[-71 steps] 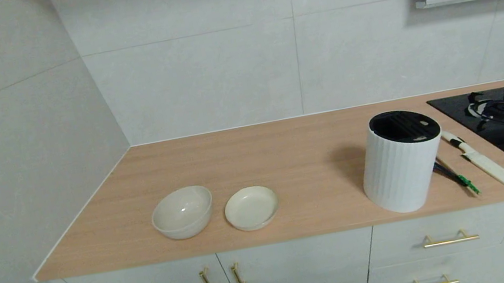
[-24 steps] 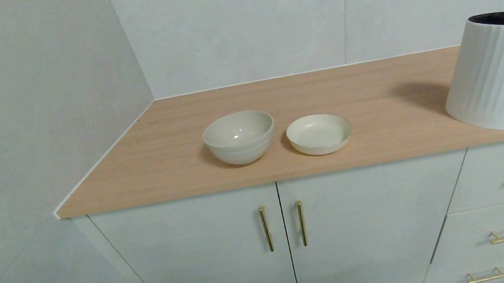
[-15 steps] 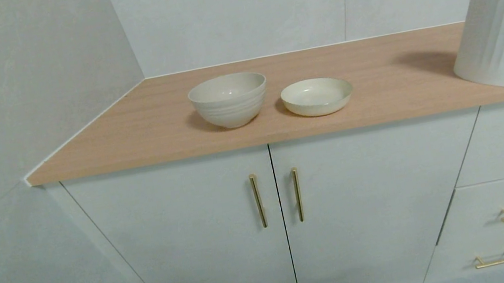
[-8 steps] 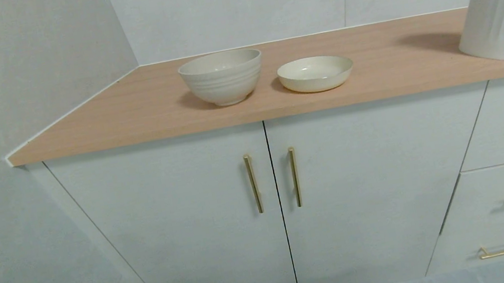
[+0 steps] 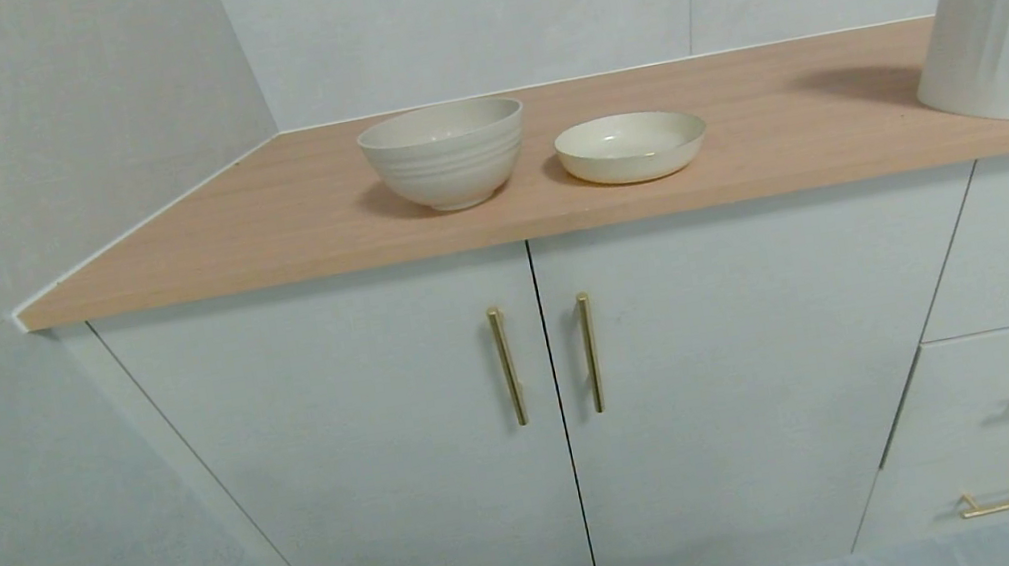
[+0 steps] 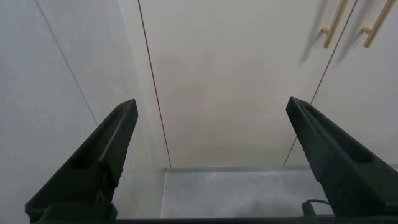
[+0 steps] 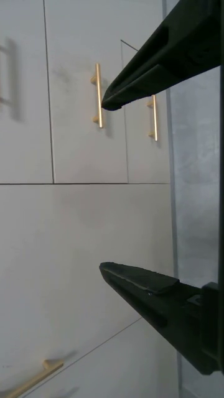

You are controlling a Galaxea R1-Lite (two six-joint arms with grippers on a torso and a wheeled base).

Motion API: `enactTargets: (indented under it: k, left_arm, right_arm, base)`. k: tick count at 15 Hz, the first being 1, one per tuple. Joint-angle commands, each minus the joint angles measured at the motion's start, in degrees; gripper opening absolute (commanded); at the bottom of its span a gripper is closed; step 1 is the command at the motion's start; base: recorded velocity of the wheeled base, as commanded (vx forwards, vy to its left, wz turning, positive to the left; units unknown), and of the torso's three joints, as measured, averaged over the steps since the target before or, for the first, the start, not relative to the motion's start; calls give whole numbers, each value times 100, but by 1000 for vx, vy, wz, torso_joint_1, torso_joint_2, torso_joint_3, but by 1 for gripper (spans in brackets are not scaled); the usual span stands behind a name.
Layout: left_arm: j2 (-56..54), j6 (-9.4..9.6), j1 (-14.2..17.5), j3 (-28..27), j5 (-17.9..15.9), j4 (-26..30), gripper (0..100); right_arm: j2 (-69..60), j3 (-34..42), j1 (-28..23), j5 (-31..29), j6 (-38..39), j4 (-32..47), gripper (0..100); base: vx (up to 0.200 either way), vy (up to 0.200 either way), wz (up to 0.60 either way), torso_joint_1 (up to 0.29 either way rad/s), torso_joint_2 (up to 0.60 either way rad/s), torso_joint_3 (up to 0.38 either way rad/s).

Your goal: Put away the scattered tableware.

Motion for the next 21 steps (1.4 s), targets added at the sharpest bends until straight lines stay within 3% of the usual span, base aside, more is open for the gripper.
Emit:
enactTargets:
  k: [1,3,4,5,6,10,12,17,21]
  left_arm:
    - [0,-1,1,1,0,-2,100]
    - [0,-1,1,1,0,-2,100]
    - [0,-1,1,1,0,-2,100]
    - [0,-1,1,1,0,6,100]
    - [0,-1,1,1,0,-2,100]
    - [0,-1,1,1,0,6,100]
    - [0,-10,1,1,0,-2,100]
    - [0,-10,1,1,0,-2,100]
    - [0,-10,1,1,9,-2,100]
  right_arm:
    - [5,-1,1,3,-30,1,100]
    - [5,-177,1,82,-3,-324,100]
    - [154,-441,37,618,14,-368,100]
    - [286,-467,45,785,-3,-272,100]
    - [708,-573,54,1172,-12,-52,100]
    - [2510,-1091,72,1761,-12,53,100]
    - [3327,-1434,335,2236,-12,53,100]
    - [5674,-2427,1390,2297,6,-430,100]
    - [7511,-2955,1944,2288,32,-1871,100]
  base:
    - [0,0,0,0,0,0]
    - [0,0,0,0,0,0]
    - [0,0,0,0,0,0]
    - [0,0,0,0,0,0]
    - [0,0,0,0,0,0]
    - [0,0,0,0,0,0]
    - [0,0,0,0,0,0]
    - [0,0,0,0,0,0]
    - [0,0,0,0,0,0]
